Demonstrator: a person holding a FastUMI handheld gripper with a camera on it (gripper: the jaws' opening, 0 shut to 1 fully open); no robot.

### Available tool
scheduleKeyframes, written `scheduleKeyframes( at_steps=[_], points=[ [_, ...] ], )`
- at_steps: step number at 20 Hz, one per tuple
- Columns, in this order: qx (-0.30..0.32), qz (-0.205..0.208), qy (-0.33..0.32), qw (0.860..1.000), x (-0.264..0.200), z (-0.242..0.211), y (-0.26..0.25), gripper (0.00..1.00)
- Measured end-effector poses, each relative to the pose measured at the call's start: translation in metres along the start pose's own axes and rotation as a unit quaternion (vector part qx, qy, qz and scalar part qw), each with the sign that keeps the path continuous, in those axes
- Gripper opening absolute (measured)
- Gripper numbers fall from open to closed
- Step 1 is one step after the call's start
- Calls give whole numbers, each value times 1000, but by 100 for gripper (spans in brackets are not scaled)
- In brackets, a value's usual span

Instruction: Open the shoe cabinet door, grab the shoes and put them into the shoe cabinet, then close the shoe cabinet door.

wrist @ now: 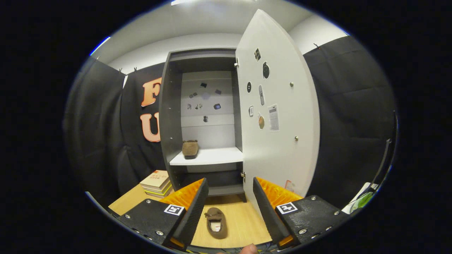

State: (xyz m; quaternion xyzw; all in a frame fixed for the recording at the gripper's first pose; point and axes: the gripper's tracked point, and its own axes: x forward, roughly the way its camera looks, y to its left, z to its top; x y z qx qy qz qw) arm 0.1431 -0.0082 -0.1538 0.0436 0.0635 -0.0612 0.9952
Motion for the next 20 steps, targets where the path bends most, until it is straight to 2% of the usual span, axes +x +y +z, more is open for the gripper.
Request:
scheduleKeyframes(
  at_steps=[4,7,15,20],
  points=[
    [-10,16,1,1000,15,-21,11,80],
    [-18,30,32,999,18,-45,17,80],
    [21,59,118,991,15,-106,43,80],
    [4,90,170,981,6,-138,51,80]
  ],
)
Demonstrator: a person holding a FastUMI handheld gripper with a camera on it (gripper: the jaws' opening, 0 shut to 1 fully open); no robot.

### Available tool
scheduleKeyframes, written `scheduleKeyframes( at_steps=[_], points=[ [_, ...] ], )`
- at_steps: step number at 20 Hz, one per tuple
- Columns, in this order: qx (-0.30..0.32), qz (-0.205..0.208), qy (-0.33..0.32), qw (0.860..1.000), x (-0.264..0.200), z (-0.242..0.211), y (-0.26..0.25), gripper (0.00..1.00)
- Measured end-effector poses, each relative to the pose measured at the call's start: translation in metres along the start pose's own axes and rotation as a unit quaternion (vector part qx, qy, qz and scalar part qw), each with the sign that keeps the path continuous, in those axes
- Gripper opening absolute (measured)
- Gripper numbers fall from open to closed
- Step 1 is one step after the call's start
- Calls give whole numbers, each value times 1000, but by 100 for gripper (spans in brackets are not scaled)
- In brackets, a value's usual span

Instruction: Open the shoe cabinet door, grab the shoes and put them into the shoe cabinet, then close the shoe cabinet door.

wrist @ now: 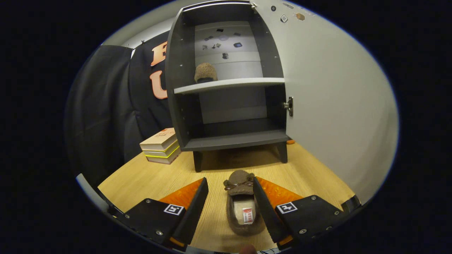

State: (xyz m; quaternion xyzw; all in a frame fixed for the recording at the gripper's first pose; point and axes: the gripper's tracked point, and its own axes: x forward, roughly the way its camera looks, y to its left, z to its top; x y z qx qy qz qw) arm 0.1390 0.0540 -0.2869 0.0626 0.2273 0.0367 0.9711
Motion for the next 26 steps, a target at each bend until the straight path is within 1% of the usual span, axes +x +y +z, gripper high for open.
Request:
scheduleKeyframes(
  at_steps=[2,6,8,12,16,19,20,21,22,24,25,26],
  points=[
    [-7,12,24,1000,0,-13,3,80],
    [-17,19,73,997,-3,-40,-1,81],
    [-20,27,75,997,2,-39,0,81],
    [-44,32,92,994,11,-48,-3,78],
    [-25,34,112,993,31,-53,-9,76],
    [-12,36,119,992,43,-54,-12,65],
    [-7,36,119,992,45,-54,-13,62],
    [-6,29,117,993,51,-52,-16,54],
    [-9,17,117,993,55,-53,-21,48],
    [-7,8,123,992,60,-55,-22,25],
    [-5,8,123,992,62,-55,-21,20],
    [-2,16,128,992,61,-55,-19,19]
  ],
)
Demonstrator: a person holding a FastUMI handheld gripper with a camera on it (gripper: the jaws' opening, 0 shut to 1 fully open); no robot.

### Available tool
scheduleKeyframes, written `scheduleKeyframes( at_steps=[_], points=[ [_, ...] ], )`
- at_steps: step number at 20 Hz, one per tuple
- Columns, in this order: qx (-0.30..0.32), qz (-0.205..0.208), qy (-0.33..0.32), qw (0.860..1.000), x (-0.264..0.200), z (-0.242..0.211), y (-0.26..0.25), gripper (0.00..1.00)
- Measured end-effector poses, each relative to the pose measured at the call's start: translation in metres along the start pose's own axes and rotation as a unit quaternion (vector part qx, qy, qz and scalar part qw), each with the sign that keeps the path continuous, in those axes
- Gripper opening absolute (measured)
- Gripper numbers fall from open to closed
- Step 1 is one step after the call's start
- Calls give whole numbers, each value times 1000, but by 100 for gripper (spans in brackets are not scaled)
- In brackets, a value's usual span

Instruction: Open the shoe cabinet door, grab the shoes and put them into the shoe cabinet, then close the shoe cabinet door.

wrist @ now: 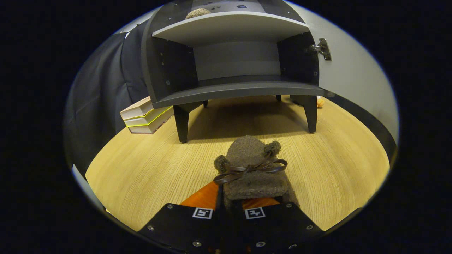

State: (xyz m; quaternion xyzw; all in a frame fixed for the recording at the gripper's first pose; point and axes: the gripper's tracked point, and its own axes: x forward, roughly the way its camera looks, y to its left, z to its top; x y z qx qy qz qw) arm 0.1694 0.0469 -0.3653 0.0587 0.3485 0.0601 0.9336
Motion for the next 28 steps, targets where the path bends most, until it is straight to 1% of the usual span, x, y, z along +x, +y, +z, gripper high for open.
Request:
scheduleKeyframes(
  at_steps=[1,3,5,7,13,18,22,25,28],
  points=[
    [5,12,3,1000,1,1,3,16],
    [10,15,10,1000,-1,5,2,8],
    [-6,10,12,1000,-5,14,-2,7],
    [-6,17,11,1000,-13,26,-1,7],
    [-30,6,-24,999,-59,78,9,7],
    [-54,-22,-69,996,-107,143,19,7],
    [-59,-42,-116,991,-135,199,20,7],
    [-55,-54,-138,987,-147,244,14,7],
    [-77,-53,-144,985,-145,285,8,7]
  ],
)
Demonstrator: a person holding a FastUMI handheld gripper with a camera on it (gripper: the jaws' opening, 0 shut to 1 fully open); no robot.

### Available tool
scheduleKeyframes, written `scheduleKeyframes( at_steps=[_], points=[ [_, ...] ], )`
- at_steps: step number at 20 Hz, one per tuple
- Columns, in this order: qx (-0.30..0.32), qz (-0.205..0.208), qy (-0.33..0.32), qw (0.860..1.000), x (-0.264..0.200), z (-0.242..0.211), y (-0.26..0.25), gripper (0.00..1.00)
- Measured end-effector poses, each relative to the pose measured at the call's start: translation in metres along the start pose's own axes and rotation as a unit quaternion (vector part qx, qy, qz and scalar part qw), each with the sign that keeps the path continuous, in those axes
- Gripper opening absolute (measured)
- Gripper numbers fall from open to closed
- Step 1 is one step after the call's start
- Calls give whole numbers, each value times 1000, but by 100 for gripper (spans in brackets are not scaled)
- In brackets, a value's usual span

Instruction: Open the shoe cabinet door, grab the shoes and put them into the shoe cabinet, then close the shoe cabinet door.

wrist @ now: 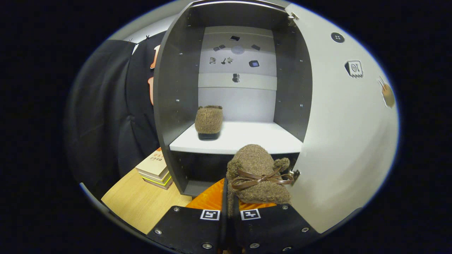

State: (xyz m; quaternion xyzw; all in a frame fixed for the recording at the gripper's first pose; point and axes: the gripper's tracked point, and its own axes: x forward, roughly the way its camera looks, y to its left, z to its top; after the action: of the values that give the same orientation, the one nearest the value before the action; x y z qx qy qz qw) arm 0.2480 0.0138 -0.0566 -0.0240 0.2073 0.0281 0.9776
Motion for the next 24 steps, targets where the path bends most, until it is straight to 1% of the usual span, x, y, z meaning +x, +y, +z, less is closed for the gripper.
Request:
scheduleKeyframes(
  at_steps=[4,7,9,11,14,19,24],
  points=[
    [-27,7,-10,1000,29,44,-11,7],
    [-54,17,-24,998,61,74,-17,7],
    [-79,20,-21,996,87,86,-21,7],
    [-90,26,-14,996,111,93,-22,7],
    [-80,38,-4,996,140,95,-22,7],
    [-70,40,18,997,182,86,-26,7],
    [-57,47,26,997,223,94,-26,7]
  ],
)
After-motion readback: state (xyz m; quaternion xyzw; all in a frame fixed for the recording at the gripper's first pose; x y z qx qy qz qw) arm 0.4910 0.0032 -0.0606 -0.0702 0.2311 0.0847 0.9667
